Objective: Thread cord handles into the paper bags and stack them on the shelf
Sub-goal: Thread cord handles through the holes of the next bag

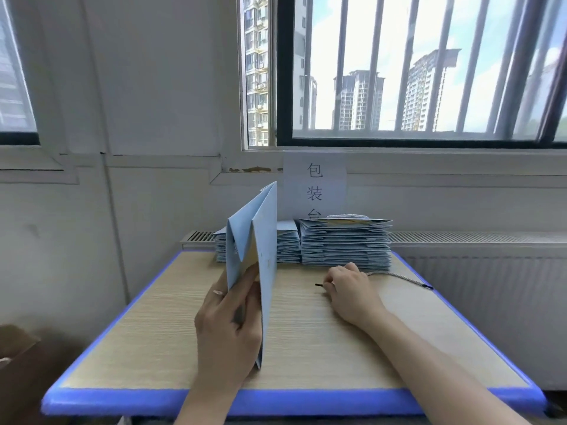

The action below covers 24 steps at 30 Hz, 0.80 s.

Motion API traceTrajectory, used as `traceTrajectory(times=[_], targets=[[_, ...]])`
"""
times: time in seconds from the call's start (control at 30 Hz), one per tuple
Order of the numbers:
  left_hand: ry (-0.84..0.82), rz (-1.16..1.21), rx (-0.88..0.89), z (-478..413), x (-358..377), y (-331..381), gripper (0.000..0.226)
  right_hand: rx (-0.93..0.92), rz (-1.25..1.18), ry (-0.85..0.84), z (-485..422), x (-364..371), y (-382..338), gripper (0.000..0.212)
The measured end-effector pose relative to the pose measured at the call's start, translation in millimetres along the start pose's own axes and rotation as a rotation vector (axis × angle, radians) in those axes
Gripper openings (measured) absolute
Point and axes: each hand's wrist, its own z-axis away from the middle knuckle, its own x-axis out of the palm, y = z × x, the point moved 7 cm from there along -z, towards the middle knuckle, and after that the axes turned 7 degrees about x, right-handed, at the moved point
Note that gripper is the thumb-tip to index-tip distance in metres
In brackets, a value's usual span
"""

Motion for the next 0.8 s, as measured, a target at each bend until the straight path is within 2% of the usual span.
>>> traceTrajectory(times=[0.13,0.27,0.43,0.6,0.8], targets=[[-0.009,0.002,0.014,1,1,-1,0.040,-0.017,-0.094,0.057,6,-7,-5,0.007],[0.020,-0.005,0.003,0,1,-3,0.039,-0.083,-0.215,0.056,10,-9,-8,0.016],[0.032,0.023,-0.023,-1,1,-2,0.037,-0.111,-0.299,0.161,10,-15,-2,0.010],[0.026,0.035,-0.057,-1,1,-4,0.033,-0.094,-0.363,0.171,10,-15,1,0.007],[0.017,0.054,-0.075,0,2,-9,0.044,-0.107,-0.569,0.167,19,-31,-10,0.020]])
